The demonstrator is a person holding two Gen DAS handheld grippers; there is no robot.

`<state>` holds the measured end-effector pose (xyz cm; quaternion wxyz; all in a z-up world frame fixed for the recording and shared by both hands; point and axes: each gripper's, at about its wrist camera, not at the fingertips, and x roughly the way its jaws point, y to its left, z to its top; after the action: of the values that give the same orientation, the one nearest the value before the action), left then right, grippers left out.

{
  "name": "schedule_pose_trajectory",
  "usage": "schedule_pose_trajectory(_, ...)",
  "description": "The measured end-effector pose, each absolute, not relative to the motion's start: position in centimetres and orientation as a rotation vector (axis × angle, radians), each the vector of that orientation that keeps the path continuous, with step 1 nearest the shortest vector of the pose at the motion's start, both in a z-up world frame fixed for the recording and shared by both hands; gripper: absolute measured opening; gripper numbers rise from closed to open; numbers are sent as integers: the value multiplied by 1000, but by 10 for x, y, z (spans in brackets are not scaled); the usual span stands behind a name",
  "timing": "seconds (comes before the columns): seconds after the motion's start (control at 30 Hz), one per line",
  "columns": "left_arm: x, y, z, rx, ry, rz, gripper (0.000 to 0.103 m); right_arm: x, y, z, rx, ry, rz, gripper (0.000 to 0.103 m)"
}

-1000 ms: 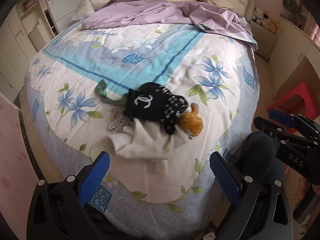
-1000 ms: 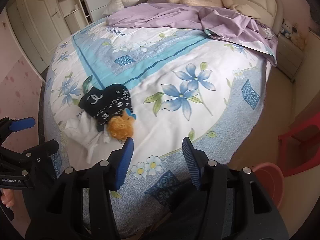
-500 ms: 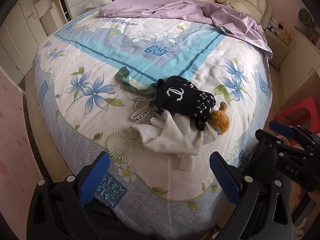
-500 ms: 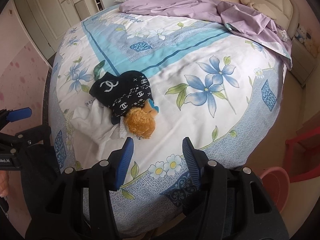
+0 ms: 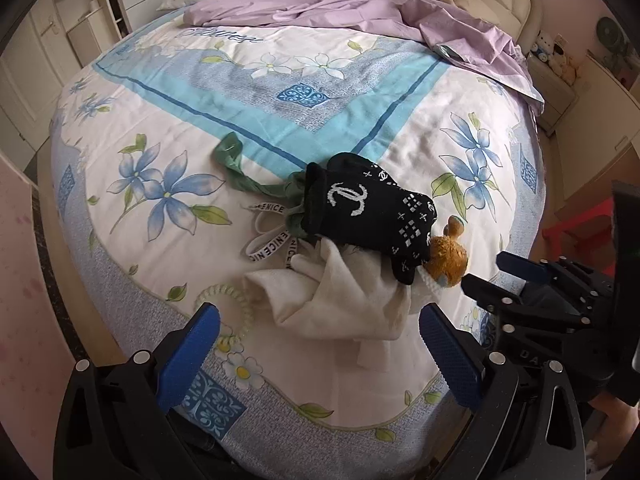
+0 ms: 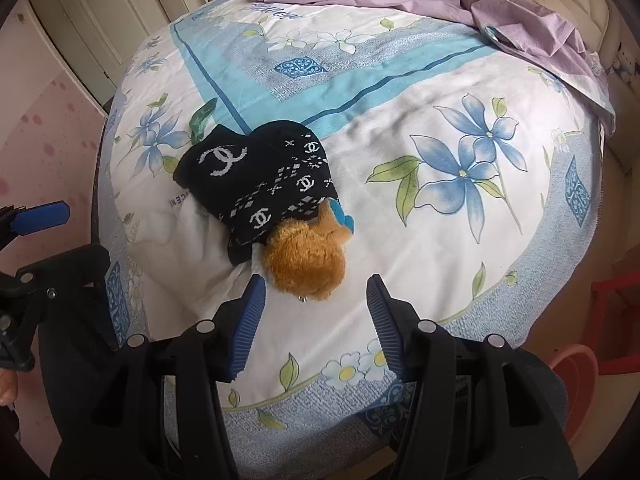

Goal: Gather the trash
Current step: 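Grasp the brown plush toy with the right tool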

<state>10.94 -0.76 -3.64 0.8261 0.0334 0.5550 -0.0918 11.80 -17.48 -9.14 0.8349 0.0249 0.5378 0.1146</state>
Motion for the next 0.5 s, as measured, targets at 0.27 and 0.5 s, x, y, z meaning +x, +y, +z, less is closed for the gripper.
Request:
schedule_pose_trajectory(0.27, 123, -15, -47, 64, 1199, -217, 98, 137, -174, -113, 116, 1183, 259, 56)
schedule_pose_trajectory(0.5, 126, -19, -52, 72, 1203, -221, 98, 146, -171, -127, 171, 1212, 297, 57)
